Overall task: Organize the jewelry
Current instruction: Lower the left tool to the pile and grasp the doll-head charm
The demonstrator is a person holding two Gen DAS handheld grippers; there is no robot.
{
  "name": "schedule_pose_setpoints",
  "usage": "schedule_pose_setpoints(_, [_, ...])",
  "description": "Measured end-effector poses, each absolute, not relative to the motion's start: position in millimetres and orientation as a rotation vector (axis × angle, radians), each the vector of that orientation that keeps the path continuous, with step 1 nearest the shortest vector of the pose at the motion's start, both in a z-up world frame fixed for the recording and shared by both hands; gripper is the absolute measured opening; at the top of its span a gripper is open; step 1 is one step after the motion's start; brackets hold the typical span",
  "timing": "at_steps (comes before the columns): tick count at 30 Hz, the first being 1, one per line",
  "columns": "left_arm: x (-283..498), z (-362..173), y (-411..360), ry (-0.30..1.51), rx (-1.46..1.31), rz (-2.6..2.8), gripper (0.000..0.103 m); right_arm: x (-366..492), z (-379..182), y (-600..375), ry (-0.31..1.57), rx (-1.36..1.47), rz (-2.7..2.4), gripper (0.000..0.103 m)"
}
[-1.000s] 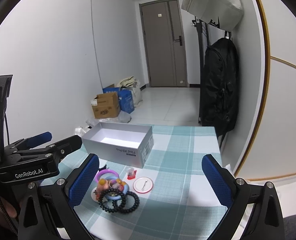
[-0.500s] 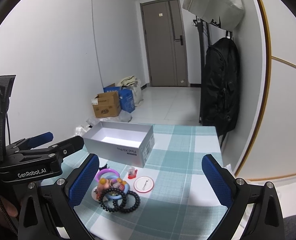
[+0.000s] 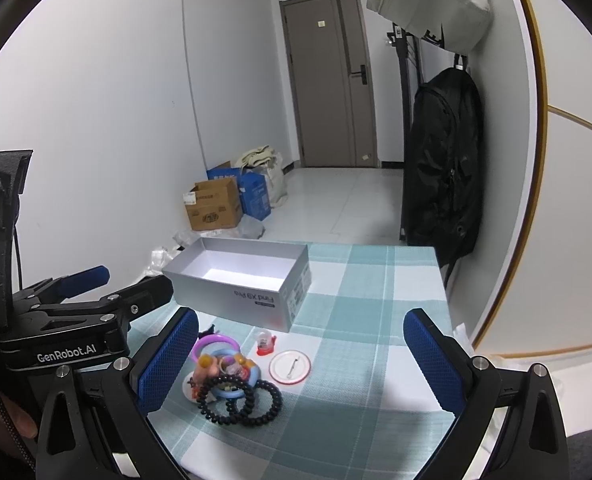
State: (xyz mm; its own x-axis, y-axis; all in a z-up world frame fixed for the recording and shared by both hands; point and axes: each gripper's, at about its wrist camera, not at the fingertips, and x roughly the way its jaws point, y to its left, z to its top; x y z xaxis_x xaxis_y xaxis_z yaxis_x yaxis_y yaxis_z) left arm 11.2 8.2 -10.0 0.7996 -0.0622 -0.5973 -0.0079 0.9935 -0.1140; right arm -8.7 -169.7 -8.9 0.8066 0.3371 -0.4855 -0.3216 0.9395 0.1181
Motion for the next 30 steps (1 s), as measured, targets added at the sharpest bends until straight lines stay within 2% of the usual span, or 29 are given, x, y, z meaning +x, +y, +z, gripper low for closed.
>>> schedule_pose_setpoints(15, [40.5,-65.9,24.8,1.000,-0.207,-0.142,0.102,25.0,-27.3,-170.6,0.639,0.091,0.359,0.103])
schedule_pose_setpoints(22, [45.2,-71.0,21.8,1.070,-0.254,-0.205,0.098,41.0,-34.7,-176.9,0.691,0.151,0.362,0.103])
schedule_pose_setpoints(24, [43.6,-72.3,15.3,1.084,-0.237,-0.233,0.094,43.6,-36.6,-176.5,0.703,0.151,0.370,0.103])
schedule_pose_setpoints(26, [43.1,-72.6,11.1,1.088,-0.221,-0.259,0.079,46.8,-38.7,-177.5,0.716,0.162,0.375,0.103])
schedule_pose_setpoints(28, [43.1,-73.3,7.5,1.092,-0.208,-0.274,0.075,49.8,-39.9,-177.9,0.732,0.180,0.378,0.103])
schedule_pose_setpoints(30, [43.8,-72.3,9.6,1.079,-0.213,-0.275,0.061,51.2,-40.9,-179.0,0.738,0.197,0.382,0.103])
